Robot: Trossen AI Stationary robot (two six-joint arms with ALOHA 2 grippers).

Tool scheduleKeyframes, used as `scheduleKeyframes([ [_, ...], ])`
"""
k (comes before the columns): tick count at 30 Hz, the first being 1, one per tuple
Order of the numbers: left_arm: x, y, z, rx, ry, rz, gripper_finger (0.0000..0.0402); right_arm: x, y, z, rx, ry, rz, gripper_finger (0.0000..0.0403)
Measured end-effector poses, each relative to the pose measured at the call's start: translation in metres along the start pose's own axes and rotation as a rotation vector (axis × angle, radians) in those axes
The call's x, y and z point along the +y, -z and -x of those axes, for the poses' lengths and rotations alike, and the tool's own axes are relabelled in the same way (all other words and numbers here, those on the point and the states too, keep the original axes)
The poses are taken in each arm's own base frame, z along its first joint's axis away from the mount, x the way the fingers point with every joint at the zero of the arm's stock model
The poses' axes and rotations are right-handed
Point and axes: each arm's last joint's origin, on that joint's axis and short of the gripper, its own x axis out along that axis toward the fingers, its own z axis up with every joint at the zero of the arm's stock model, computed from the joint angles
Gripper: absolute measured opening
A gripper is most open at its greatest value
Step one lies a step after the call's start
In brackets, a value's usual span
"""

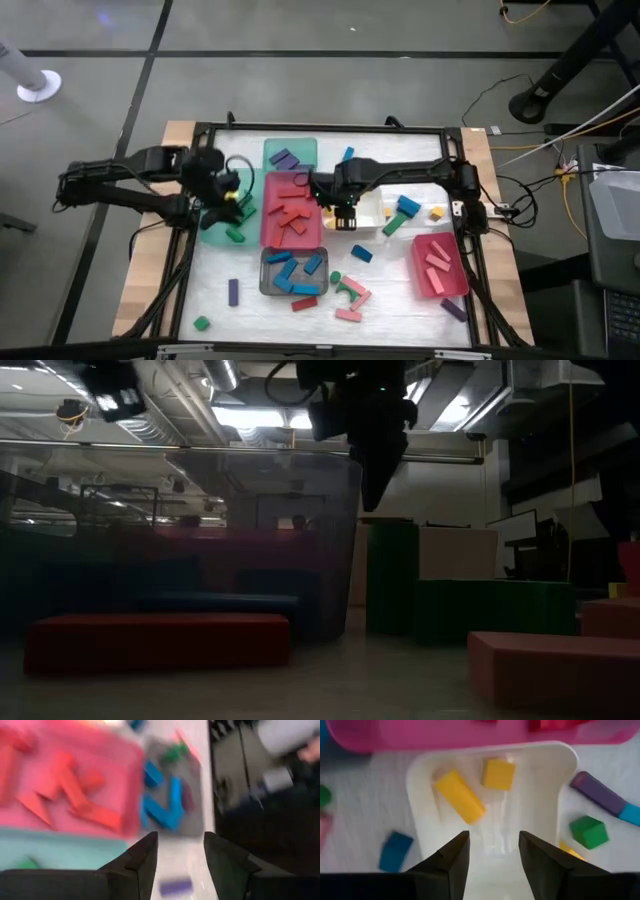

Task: Sort blocks
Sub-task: Put the violet block into the top green bin

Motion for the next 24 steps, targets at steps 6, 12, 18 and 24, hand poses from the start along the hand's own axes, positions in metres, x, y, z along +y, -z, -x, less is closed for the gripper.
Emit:
scheduleKeyframes([
  [6, -0.026, 0.021, -0.01, 0.204, 0.135, -0.16, 0.0148, 0.015, -0.005, -0.001, -0.046, -0.017, -0.12, 0.0172],
  [12, -0.047, 0.031, -0.024, 0.263, 0.207, -0.52, 0.0148, 0.022, -0.01, 0.0, -0.095, -0.031, -0.214, 0.0172],
  [18, -0.061, 0.037, -0.052, 0.353, 0.171, -0.791, 0.0148, 0.022, -0.014, 0.001, -0.137, -0.055, -0.357, 0.0172],
  [24, -0.071, 0.049, -0.09, 0.517, 0.17, -1.016, 0.0148, 0.024, -0.019, 0.002, -0.171, -0.124, -0.44, 0.0172],
])
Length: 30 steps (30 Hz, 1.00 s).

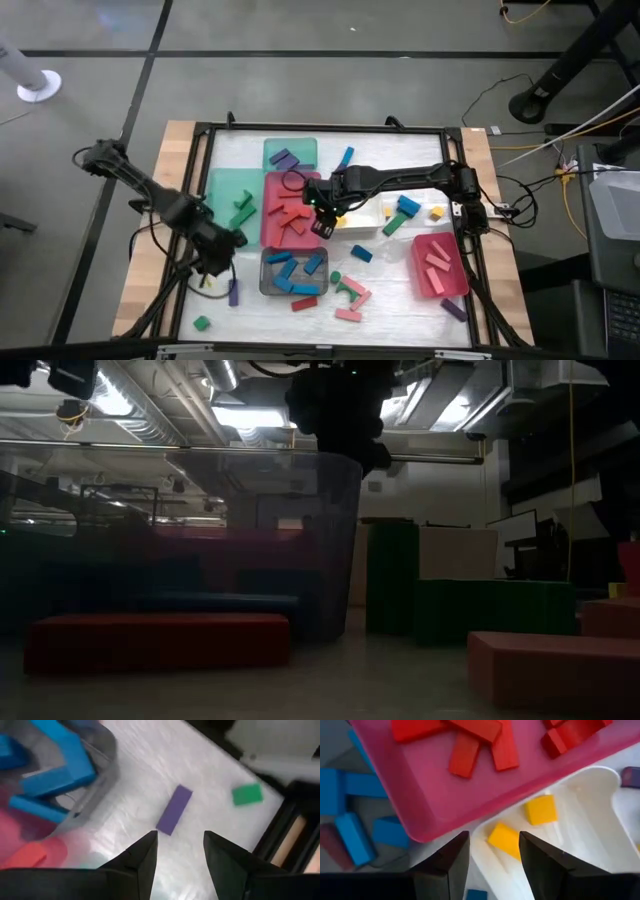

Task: Sort blocks
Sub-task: Put the violet block into the top green bin

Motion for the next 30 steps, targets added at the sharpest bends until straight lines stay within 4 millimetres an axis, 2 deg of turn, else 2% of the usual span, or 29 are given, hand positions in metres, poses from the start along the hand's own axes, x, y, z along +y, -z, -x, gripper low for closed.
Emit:
scheduleKeyframes([
  [4, 0.001, -0.009, -0.026, 0.085, 0.023, -0.101, 0.0148, 0.002, -0.003, 0.0, -0.02, -0.042, -0.018, 0.0172],
  [12, 0.001, -0.028, -0.074, 0.126, 0.062, -0.215, 0.0148, 0.005, -0.008, 0.0, -0.069, -0.068, -0.016, 0.0172],
  [18, -0.005, -0.029, -0.103, 0.22, 0.087, -0.256, 0.0148, 0.005, -0.008, 0.0, -0.069, -0.068, -0.016, 0.0172],
  [24, -0.006, -0.026, -0.129, 0.348, -0.005, -0.286, 0.0148, 0.005, -0.007, 0.0, -0.069, -0.068, -0.015, 0.0172],
  [30, -0.008, -0.025, -0.142, 0.395, 0.014, -0.282, 0.0148, 0.005, -0.007, 0.0, -0.069, -0.068, -0.015, 0.0172],
])
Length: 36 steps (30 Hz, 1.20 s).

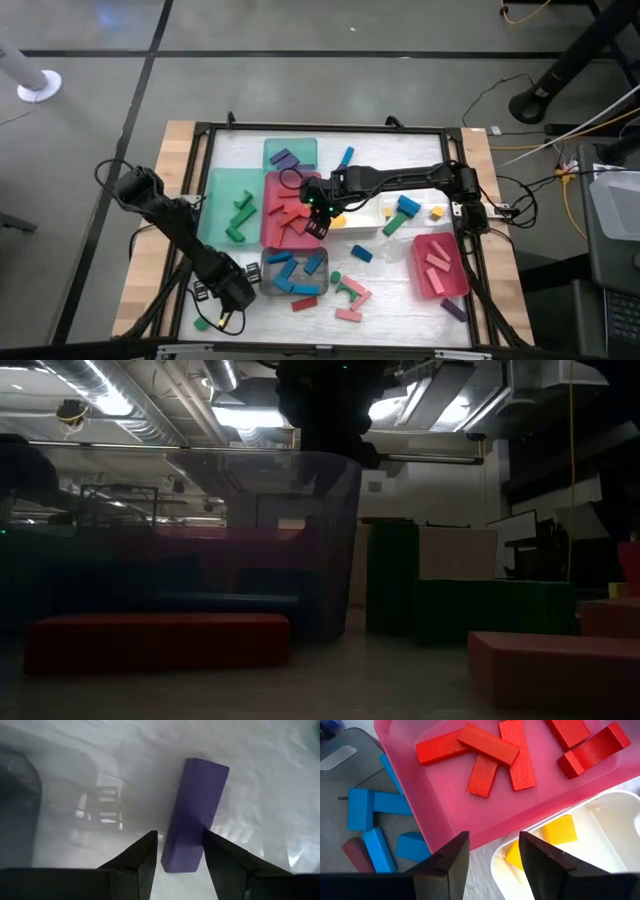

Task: Sort blocks
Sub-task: Put the violet block into the top green bin

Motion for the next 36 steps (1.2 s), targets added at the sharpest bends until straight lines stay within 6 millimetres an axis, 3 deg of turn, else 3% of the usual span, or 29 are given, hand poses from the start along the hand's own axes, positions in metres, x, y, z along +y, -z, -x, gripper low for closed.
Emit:
scheduleKeyframes([
  [16, -0.001, 0.0, 0.001, 0.007, -0.052, 0.133, 0.0148, 0.0, 0.0, 0.0, -0.005, -0.002, 0.001, 0.0172],
  [21, -0.005, 0.008, 0.0, 0.084, -0.001, 0.406, 0.0148, 0.0, -0.001, 0.0, -0.007, -0.004, 0.001, 0.0172],
  [28, -0.014, 0.004, 0.007, 0.032, 0.273, 0.739, 0.0148, 0.0, -0.002, 0.0, -0.017, -0.008, 0.001, 0.0172],
  [36, -0.004, -0.013, 0.008, -0.137, 0.199, 1.068, 0.0148, 0.001, -0.002, 0.0, -0.019, -0.009, 0.001, 0.0172],
])
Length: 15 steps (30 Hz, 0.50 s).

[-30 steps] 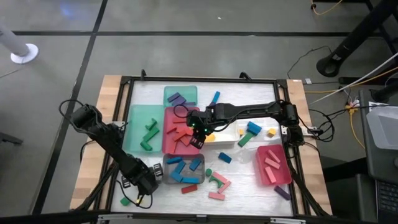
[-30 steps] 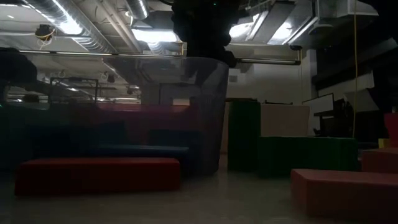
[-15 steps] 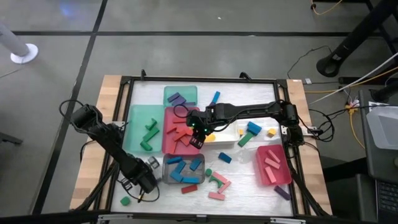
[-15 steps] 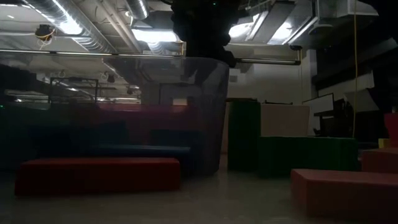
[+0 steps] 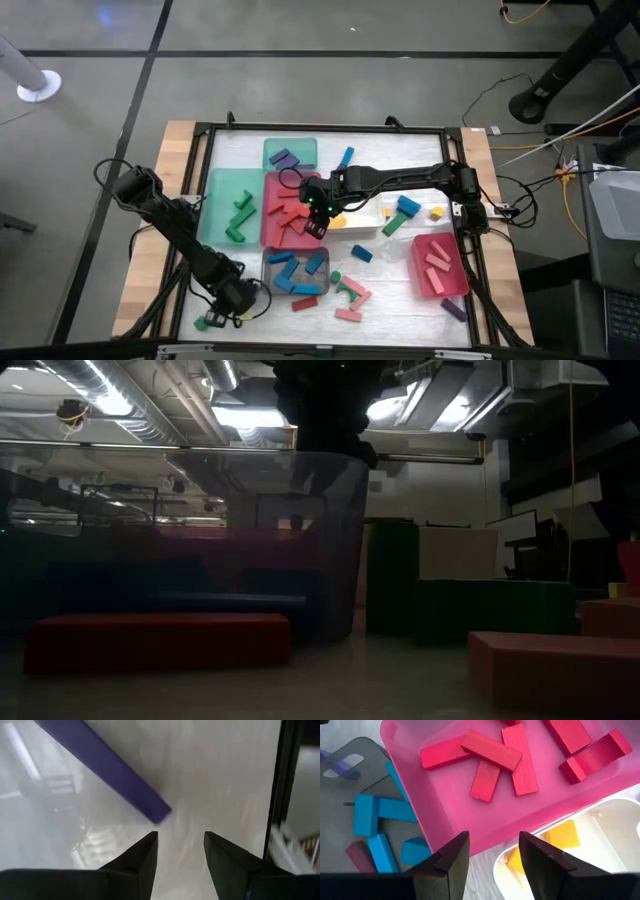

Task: Sort blocks
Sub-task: Put the violet block into the top green bin

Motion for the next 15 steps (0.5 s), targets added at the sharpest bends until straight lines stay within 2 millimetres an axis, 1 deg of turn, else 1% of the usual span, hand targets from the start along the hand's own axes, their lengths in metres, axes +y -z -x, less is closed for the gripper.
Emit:
scheduleKeyframes([
  [9, -0.001, 0.0001, -0.0009, -0.113, -0.106, 0.278, 0.0148, 0.0002, 0.0001, 0.0002, 0.0, -0.001, 0.0, 0.0172],
  [15, 0.0003, -0.0012, -0.0005, -0.163, -0.136, 0.382, 0.0148, 0.0002, 0.0001, 0.0002, 0.0, -0.002, 0.0, 0.0172],
])
